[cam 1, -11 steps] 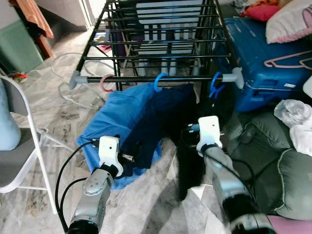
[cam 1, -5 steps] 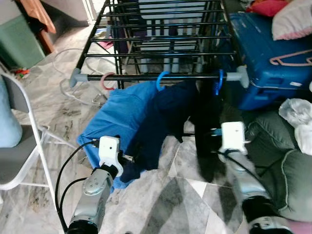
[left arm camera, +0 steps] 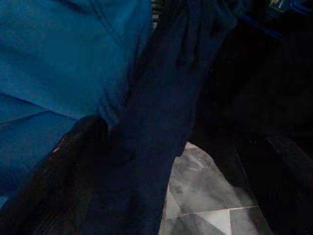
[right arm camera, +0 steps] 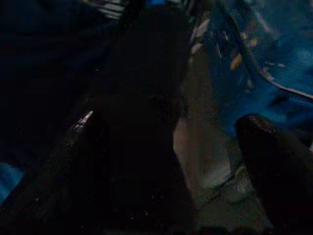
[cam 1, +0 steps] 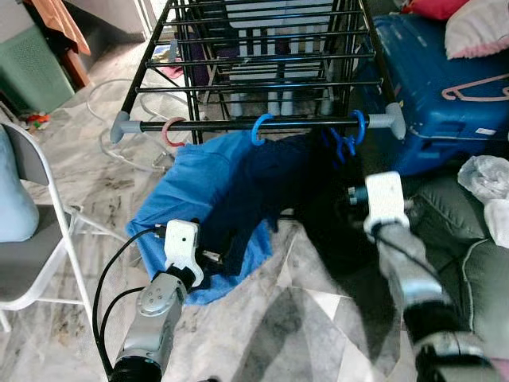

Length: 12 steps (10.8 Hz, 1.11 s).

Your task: Hang hanger

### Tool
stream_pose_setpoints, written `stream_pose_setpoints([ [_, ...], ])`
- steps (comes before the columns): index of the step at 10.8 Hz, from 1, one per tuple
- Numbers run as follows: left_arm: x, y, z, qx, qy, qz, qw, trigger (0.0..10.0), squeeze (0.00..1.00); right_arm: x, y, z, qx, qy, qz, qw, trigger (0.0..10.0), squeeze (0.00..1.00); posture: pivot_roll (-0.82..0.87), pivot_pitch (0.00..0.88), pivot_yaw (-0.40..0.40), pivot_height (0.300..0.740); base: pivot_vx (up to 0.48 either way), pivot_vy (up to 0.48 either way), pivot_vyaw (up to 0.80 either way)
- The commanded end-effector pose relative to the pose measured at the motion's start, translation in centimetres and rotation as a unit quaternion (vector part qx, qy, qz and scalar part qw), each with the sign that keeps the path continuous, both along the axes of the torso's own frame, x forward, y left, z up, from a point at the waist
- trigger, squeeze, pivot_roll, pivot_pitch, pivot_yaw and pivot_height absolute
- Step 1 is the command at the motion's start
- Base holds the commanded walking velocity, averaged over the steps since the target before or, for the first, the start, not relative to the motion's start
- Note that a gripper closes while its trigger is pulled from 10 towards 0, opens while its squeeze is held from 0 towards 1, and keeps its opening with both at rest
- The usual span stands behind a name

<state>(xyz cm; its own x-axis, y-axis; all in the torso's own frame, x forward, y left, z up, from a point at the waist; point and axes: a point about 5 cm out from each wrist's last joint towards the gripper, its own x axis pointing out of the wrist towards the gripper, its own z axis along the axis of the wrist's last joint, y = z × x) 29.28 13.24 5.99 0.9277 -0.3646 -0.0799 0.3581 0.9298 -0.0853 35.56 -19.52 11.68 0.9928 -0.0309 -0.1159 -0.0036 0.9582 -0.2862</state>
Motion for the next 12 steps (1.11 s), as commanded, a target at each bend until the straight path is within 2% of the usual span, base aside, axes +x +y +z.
stream_pose_setpoints([
  [1,0.0,0.4,-0.3,0.011,0.009,0.001,1.000,10.0,0.00,0.5,0.0,0.1,-0.002,0.010,0.021,1.000,10.0,0.00,-0.10,0.126,0.116,0.740,0.000,0.000,0.00],
  [2,0.0,0.4,-0.3,0.012,0.010,0.002,1.000,10.0,0.00,0.8,-0.6,0.3,0.002,0.022,0.024,0.999,10.0,0.00,-0.09,0.126,0.113,0.740,0.000,0.000,0.00],
  [3,-0.1,0.5,-0.4,0.013,0.012,0.004,1.000,10.0,0.00,1.3,-1.3,0.8,0.003,0.040,0.038,0.998,8.0,0.00,-0.09,0.124,0.112,0.740,0.000,0.000,0.00],
  [4,-0.1,0.6,-0.5,0.013,0.013,0.005,1.000,10.0,0.00,1.7,-1.6,1.3,0.008,0.039,0.038,0.999,2.5,0.00,-0.09,0.124,0.111,0.740,0.000,0.000,0.00],
  [5,-0.1,0.6,-0.6,0.012,0.015,0.006,1.000,10.0,0.00,2.1,-1.6,1.7,0.013,0.041,0.039,0.998,0.0,0.00,-0.09,0.120,0.111,0.740,0.000,0.000,0.00],
  [8,0.0,0.4,-0.6,0.012,0.017,0.003,1.000,10.0,0.00,3.3,-0.4,2.6,0.038,0.041,0.049,0.997,0.0,0.00,-0.08,0.113,0.116,0.740,0.000,0.000,0.00],
  [10,0.0,0.5,-0.6,0.016,0.017,0.001,1.000,10.0,0.00,3.3,0.0,2.1,0.029,0.050,0.051,0.997,0.0,0.00,-0.07,0.109,0.119,0.740,0.000,0.000,0.00],
  [12,0.0,0.5,-0.6,0.018,0.018,0.003,1.000,10.0,0.00,2.8,-0.7,1.0,-0.018,0.072,0.035,0.997,0.0,0.00,-0.07,0.109,0.116,0.740,0.000,0.000,0.00],
])
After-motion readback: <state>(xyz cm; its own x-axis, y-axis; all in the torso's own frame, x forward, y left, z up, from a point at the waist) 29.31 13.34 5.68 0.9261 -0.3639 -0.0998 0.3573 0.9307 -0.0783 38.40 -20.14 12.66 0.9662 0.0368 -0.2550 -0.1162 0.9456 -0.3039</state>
